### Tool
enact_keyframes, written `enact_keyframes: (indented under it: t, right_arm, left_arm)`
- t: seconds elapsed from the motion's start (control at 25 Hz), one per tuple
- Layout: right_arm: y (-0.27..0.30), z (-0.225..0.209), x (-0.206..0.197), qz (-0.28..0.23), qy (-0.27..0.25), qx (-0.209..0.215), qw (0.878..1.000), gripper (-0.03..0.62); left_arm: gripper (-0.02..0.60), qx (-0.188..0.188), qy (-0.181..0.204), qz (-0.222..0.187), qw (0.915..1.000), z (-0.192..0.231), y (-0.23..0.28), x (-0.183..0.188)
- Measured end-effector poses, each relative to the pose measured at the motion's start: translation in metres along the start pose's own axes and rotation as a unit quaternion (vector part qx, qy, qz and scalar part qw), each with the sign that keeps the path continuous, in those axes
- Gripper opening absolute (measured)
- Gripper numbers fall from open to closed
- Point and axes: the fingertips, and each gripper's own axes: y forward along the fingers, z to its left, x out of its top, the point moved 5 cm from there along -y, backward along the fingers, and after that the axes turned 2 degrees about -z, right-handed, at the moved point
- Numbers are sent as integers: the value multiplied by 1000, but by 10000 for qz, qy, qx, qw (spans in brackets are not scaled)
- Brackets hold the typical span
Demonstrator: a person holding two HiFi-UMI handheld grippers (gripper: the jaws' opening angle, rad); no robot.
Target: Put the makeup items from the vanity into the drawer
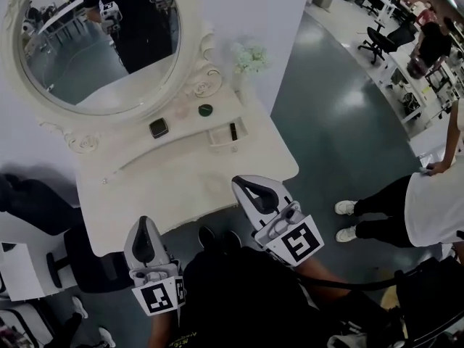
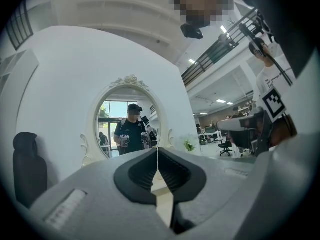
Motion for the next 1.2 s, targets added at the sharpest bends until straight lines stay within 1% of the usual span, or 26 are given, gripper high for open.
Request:
enact_keyframes:
  t: [0.24,0.44,0.64,0.96,1.2]
  right_arm:
    - [-2,-6,4,44,-69,-74,9999,3]
    - [5,-8,1,136,-151,-56,9998,3]
    - [8,-8,3,-44,-66,72,9999,5]
    - [16,-6,2,-87,-11,150,9998,8]
    - [24,-2,-3,153,-227,48,9996,2]
  left_arm:
    - [21,-9,-13,-37,10000,-4,4,3]
    - [21,34,16,-8,10000,-2,6,2]
    - [21,39,7,24,10000,0,9,-1]
    - [21,63,-14,83,9999,7,12,-5]
    - [21,81,-31,82,9999,13,11,-5]
